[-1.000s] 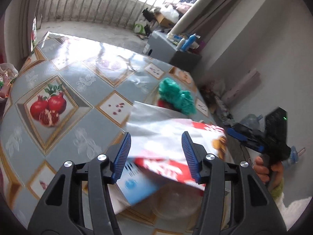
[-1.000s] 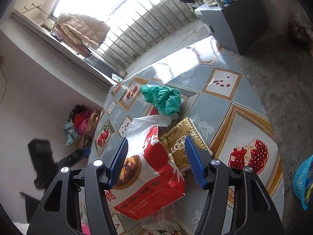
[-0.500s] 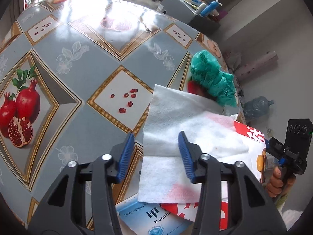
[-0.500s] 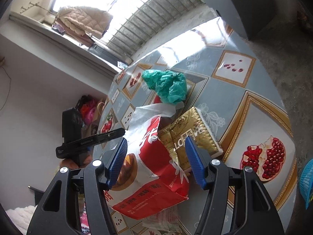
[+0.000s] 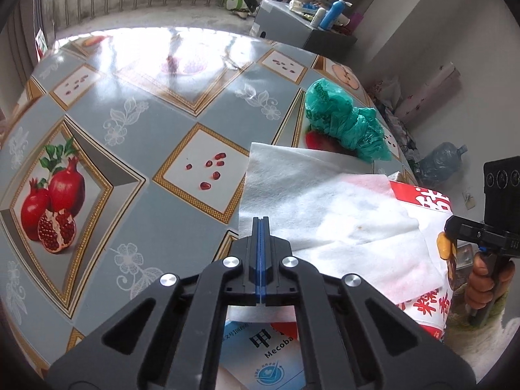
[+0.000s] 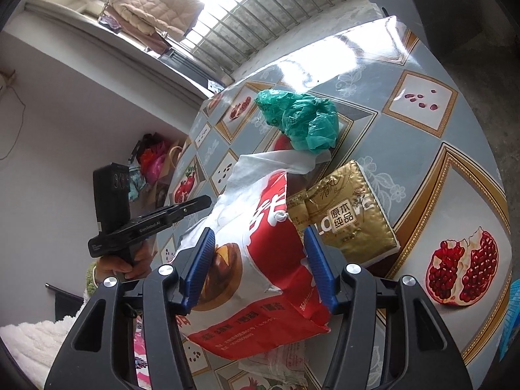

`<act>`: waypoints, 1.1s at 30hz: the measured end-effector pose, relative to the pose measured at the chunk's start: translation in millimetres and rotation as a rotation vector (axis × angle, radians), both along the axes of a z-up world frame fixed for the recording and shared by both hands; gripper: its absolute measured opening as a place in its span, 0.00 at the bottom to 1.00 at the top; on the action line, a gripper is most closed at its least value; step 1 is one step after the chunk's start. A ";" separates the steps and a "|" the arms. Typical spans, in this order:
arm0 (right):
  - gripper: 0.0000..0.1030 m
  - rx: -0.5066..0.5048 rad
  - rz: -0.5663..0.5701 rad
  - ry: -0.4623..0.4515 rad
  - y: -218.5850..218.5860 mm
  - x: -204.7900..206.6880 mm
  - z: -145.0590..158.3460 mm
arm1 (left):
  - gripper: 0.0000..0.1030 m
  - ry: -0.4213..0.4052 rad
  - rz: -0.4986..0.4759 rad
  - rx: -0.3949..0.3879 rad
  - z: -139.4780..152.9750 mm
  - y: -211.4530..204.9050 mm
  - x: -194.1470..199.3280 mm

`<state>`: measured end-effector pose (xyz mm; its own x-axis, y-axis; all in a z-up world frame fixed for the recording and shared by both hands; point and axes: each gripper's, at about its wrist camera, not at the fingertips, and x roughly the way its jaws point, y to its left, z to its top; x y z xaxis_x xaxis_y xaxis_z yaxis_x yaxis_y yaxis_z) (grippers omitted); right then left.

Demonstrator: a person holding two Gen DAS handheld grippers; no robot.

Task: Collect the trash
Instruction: 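Close the right tool on the red-and-white snack bag while the left tool holds the tissue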

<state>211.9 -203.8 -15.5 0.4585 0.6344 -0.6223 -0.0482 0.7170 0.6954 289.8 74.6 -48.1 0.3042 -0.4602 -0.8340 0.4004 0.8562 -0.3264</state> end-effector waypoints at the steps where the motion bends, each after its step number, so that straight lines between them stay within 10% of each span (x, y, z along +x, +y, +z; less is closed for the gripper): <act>1: 0.52 -0.001 0.002 -0.002 -1.0 -0.6 0.8 | 0.00 -0.013 0.000 0.002 2.5 0.2 -2.0; 33: 0.30 0.078 -0.012 -0.067 2.9 -16.2 30.0 | 0.00 -0.170 0.031 0.001 50.4 17.1 -27.4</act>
<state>195.7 -200.9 14.5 0.5059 0.6739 -0.5384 -0.0881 0.6613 0.7449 262.4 91.7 2.3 0.4547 -0.4479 -0.7698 0.4233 0.8691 -0.2557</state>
